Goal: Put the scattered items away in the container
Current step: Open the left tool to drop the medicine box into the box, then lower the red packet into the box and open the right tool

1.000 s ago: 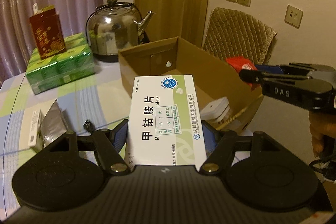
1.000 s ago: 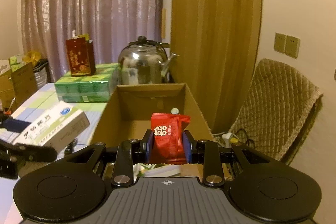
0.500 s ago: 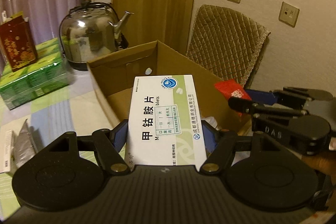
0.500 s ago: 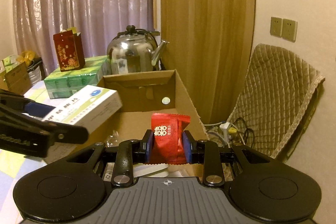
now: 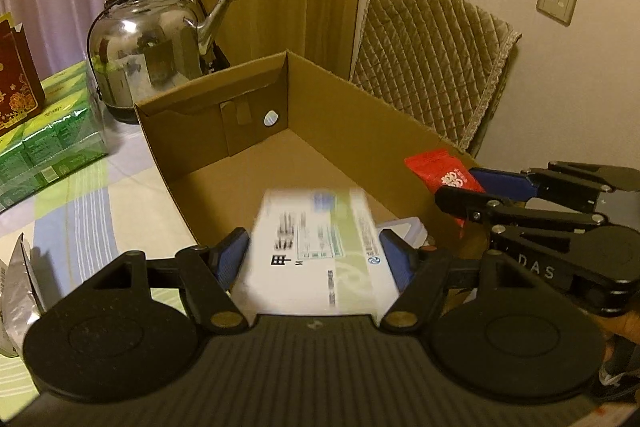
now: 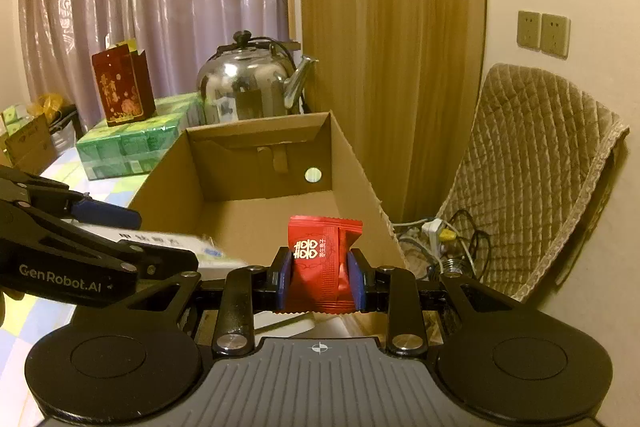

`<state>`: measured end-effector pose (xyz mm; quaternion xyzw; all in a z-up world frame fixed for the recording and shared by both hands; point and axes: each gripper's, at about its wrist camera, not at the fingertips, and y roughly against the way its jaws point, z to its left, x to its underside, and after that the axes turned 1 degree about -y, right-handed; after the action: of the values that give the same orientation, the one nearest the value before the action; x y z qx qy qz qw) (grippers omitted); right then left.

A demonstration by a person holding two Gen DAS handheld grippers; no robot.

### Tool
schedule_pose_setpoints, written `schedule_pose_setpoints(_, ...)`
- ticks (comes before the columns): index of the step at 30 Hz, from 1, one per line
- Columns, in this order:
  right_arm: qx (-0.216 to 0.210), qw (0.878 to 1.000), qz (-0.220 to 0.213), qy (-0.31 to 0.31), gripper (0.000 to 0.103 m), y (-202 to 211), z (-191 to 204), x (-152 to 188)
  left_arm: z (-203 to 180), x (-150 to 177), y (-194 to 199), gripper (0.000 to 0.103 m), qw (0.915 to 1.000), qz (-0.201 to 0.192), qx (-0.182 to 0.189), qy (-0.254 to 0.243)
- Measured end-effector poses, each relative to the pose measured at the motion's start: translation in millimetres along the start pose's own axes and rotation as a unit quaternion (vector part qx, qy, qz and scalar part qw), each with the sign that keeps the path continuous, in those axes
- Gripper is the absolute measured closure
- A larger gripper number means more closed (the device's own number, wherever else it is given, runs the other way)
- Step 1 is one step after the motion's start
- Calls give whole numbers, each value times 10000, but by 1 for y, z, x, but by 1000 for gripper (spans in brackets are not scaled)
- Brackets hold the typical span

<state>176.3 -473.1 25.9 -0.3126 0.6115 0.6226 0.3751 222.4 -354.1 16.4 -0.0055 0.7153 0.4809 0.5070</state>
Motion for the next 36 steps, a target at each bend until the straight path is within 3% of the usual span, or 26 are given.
schedule_pose_setpoints(7,-6,10000,12,-13,76,-2,0,1,2,-2,3,33,9999,-133,76,50)
schedule_pose_setpoints(15,-70,10000,7,-6,76,0,5,1,18,4,33,30,9989,-375,-63,278)
schedule_pose_setpoints(36,-514,9975,452,159,75,-24,39,3,49,43,60,28,9960,-253,-289,801)
